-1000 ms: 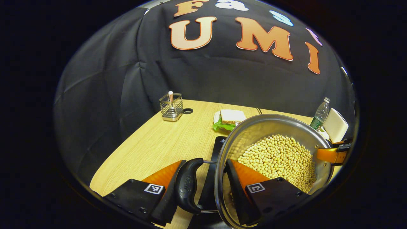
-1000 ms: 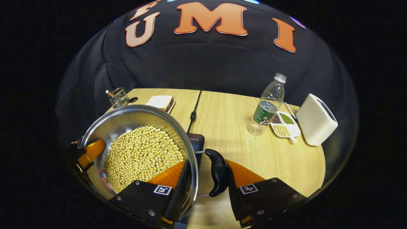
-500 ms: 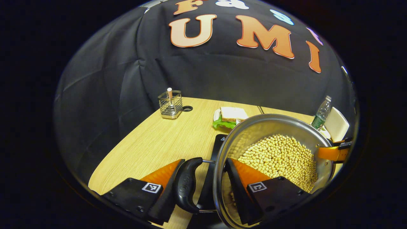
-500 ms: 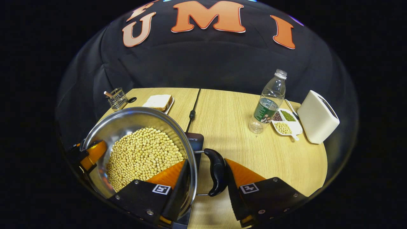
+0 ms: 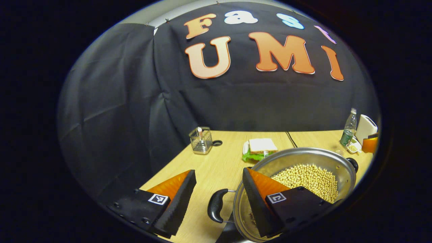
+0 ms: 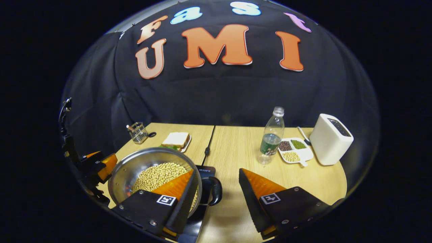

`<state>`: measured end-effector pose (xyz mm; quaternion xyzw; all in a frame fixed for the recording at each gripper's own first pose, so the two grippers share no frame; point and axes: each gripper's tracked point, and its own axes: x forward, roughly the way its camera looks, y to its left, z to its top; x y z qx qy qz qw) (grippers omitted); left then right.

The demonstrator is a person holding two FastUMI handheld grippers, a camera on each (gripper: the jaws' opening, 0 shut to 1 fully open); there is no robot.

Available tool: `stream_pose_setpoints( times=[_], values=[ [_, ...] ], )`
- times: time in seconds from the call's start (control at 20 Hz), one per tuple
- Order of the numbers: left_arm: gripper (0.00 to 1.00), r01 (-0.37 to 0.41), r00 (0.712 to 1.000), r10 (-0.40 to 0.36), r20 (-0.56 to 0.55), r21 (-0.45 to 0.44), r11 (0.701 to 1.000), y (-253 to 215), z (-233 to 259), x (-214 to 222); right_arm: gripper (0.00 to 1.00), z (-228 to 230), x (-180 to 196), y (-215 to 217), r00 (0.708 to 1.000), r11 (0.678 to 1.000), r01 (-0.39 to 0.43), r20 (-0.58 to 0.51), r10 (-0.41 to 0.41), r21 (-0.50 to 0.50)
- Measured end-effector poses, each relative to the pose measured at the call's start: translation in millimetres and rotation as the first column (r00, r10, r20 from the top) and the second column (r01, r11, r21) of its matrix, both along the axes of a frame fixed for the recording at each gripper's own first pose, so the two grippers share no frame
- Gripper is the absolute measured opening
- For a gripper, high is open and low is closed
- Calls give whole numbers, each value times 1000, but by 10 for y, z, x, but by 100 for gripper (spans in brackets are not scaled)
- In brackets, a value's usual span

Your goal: First push the handle of the pot to place it horizontally, then grasp the pot with both hands and set it on the induction cooktop.

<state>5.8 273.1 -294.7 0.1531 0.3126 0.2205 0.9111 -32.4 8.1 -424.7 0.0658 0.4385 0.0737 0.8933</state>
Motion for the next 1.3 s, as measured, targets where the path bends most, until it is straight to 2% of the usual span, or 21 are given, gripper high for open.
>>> stream_pose_setpoints(
  times=[0.2, 0.35, 0.45, 0.6, 0.65, 0.75, 0.85, 0.9, 0.95, 1.05, 1.1, 1.15, 1.3],
  values=[
    [90, 54, 992, -55, 112, 11, 998, -334, 481, 110, 77, 496, 143, -327, 987, 1000, 23, 158, -22, 0],
    [90, 104, 978, -105, 182, 15, 994, -623, 831, 172, 78, 890, -15, -557, 966, 1000, 19, 259, -12, -23],
    [90, 134, 964, -135, 230, 19, 991, -811, 1068, 204, 79, 1114, 68, -781, 948, 999, 26, 318, -15, -29],
    [99, 178, 938, -178, 296, 27, 984, -1070, 1434, 224, 79, 1442, 60, -997, 925, 999, 43, 380, -29, -28],
    [99, 193, 932, -193, 307, 29, 981, -1150, 1522, 228, 79, 1579, -95, -1061, 917, 998, 48, 399, -30, -34],
    [99, 213, 915, -215, 341, 42, 976, -1308, 1740, 191, 79, 1711, 26, -1202, 900, 998, 45, 436, -25, -35],
    [99, 242, 891, -244, 384, 53, 969, -1473, 1960, 150, 81, 1836, -6, -1336, 884, 998, 50, 467, -25, -41],
    [99, 260, 880, -259, 398, 54, 964, -1559, 2021, 156, 86, 1953, -169, -1422, 875, 997, 59, 483, -30, -45],
    [99, 271, 872, -269, 409, 54, 961, -1639, 2113, 142, 82, 2015, -162, -1443, 866, 997, 67, 499, -35, -45],
    [99, 274, 861, -278, 426, 71, 959, -1698, 2249, 139, 82, 2167, -175, -1511, 851, 998, 67, 523, -50, -15],
    [99, 279, 851, -283, 443, 76, 957, -1686, 2390, 32, 86, 2240, -176, -1537, 843, 998, 66, 535, -57, 1],
    [99, 285, 841, -287, 458, 75, 956, -1739, 2472, 28, 82, 2333, -176, -1564, 829, 998, 64, 556, -56, 5],
    [99, 296, 823, -286, 491, 60, 953, -1823, 2684, -2, 82, 2505, -131, -1807, 804, 995, 90, 593, -49, -40]
  ],
)
